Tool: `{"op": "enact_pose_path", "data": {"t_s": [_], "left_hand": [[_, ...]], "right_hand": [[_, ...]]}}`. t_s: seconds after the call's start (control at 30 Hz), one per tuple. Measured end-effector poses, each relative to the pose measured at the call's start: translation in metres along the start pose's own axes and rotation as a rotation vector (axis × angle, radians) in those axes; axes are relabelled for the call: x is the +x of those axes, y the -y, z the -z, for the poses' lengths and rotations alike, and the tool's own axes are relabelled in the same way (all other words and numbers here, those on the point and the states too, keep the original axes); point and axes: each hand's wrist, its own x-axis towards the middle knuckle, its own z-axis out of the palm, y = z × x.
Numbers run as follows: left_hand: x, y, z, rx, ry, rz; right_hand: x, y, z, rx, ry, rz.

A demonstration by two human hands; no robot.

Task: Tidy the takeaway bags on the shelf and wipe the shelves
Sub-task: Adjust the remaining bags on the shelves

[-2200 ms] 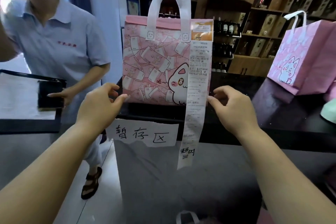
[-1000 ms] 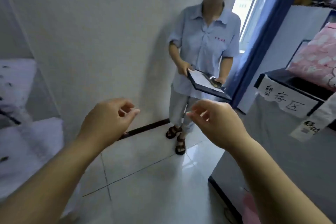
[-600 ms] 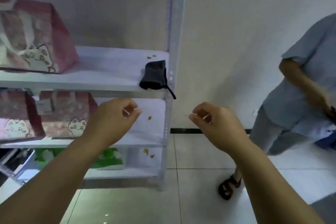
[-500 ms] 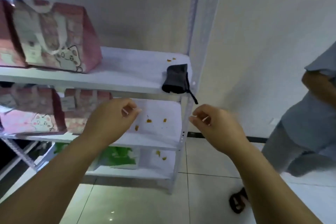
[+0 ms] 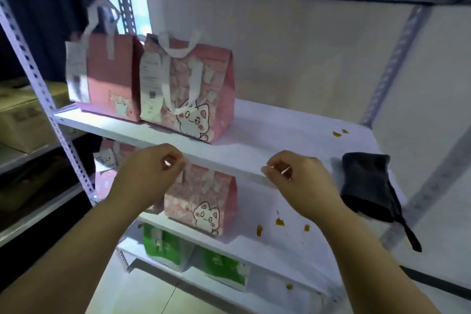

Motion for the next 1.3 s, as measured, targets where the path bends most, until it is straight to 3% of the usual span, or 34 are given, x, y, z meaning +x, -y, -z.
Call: {"op": "enact_pose_path", "data": {"t_s": [0.23,0.63,1.0,1.3], "left_hand": [[0.045,0.063,0.031,-0.004,-0.157,0.111],[0.105,0.181,0.114,0.089,-0.210,0.117],[0.170,0.303,0.199,0.137,-0.129,0.062],[0.222,0.336,0.192,0.037,-0.099,-0.024]], "right_hand": [[0.084,0.039,-0.047,0.039,0.031,0.128],[0.171,0.148,-0.139,0.105,0.062,0.225],[0.222,0.261,-0.225,0.063,-0.027,0.074],[0.247,0.279,-0.251,0.035,-0.123,-0.146]]}}
